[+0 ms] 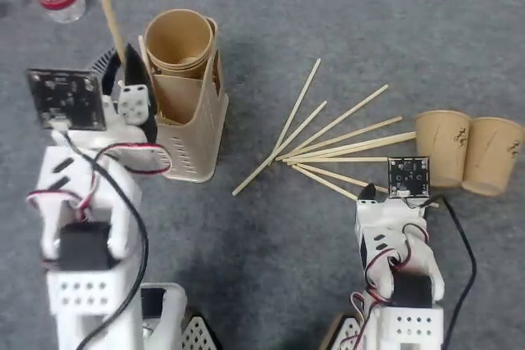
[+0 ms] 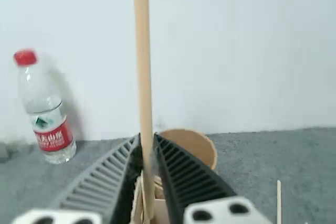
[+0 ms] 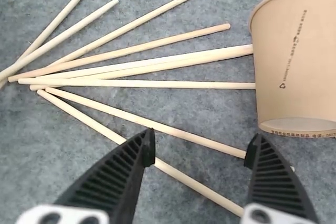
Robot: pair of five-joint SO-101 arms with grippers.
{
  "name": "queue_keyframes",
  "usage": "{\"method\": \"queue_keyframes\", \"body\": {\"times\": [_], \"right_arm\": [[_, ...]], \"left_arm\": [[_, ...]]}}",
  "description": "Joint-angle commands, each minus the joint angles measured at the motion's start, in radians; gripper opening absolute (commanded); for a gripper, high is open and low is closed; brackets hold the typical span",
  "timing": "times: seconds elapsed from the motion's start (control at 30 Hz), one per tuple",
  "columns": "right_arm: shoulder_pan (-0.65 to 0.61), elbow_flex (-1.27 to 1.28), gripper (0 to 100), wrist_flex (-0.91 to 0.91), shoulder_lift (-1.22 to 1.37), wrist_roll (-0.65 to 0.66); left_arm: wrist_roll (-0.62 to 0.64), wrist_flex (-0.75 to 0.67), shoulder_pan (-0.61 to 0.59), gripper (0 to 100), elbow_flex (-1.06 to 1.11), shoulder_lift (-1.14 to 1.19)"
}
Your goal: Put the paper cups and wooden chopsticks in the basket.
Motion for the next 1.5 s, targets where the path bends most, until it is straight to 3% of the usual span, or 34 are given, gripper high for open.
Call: {"method": "queue_keyframes", "body": {"times": [0.0,0.1,0.23,0.43,0.7,0.8,0.97,1.1,1.47], "right_arm": [[0.004,0.000,28.4,-0.007,-0.010,0.012],[0.004,0.000,28.4,-0.007,-0.010,0.012],[0.004,0.000,28.4,-0.008,-0.010,0.012],[0.004,0.008,28.4,-0.035,-0.010,0.012],[0.004,0.008,28.4,-0.035,-0.010,0.012],[0.004,0.008,28.4,-0.035,-0.010,0.012],[0.004,0.008,28.4,-0.035,-0.010,0.012],[0.004,0.008,28.4,-0.035,-0.010,0.012],[0.004,0.008,28.4,-0.033,-0.010,0.014]], "left_arm": [[0.075,-0.207,-0.028,2,0.107,0.034],[0.084,-0.288,-0.020,2,0.170,0.077],[0.103,-0.295,-0.020,2,0.193,0.112],[0.098,-0.252,-0.015,19,0.193,0.098],[0.098,-0.184,0.017,15,0.183,0.044],[0.068,-0.038,0.132,15,0.131,0.021],[-0.120,0.172,0.428,15,0.025,0.087],[-0.180,0.301,0.532,15,-0.093,0.299],[-0.186,0.637,0.493,15,-0.711,1.254]]}}
